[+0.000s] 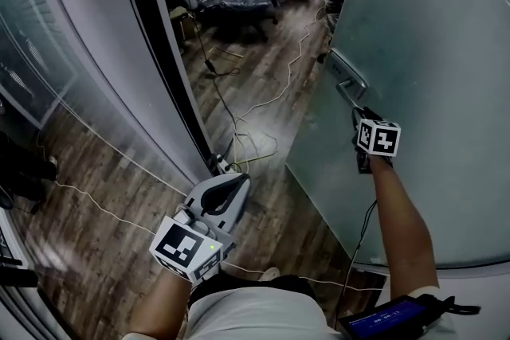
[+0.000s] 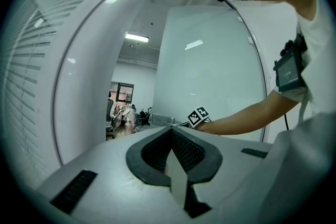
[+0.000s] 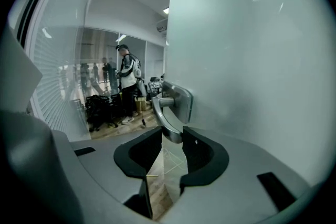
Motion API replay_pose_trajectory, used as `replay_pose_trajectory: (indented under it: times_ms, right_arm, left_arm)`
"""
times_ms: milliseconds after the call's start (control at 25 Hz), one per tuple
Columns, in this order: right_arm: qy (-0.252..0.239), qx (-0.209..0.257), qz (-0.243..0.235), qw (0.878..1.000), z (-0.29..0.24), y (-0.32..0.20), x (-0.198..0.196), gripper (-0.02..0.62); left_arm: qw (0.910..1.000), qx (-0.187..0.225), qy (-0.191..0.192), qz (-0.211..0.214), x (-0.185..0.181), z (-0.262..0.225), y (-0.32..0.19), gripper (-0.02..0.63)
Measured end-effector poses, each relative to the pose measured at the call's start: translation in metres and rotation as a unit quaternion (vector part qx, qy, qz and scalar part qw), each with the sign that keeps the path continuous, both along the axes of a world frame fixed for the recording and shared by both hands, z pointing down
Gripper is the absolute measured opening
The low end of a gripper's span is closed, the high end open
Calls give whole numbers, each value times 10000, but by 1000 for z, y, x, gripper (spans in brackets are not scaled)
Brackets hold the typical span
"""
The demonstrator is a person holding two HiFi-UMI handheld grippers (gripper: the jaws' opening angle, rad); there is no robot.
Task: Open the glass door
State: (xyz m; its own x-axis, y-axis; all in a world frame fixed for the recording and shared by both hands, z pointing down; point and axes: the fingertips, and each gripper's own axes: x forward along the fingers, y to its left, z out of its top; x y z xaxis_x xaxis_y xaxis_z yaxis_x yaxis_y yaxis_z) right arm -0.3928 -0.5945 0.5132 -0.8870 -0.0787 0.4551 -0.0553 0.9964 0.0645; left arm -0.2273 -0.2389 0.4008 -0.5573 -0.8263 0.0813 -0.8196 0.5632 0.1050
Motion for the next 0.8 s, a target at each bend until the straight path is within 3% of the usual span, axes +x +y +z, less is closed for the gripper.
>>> replay_pose_trajectory:
  times_ms: [120, 360, 640, 800]
  right_arm:
    - [-36, -31, 144, 9999, -2, -13, -3, 126]
    - [-132, 504, 780, 9956, -10, -17, 15, 127]
    - [-1085, 535, 347, 9920, -72, 88, 108, 123]
    - [-1462, 534, 549, 9863, -103, 138, 162, 38]
  left_arm:
    - [10000, -42, 7, -16, 3, 2, 3, 0]
    - [10000, 11, 26, -26, 2, -2, 24, 0]
    - [9995, 137, 10, 287, -3, -19, 51, 0]
    - [9966, 238, -84, 786, 3, -28, 69, 0]
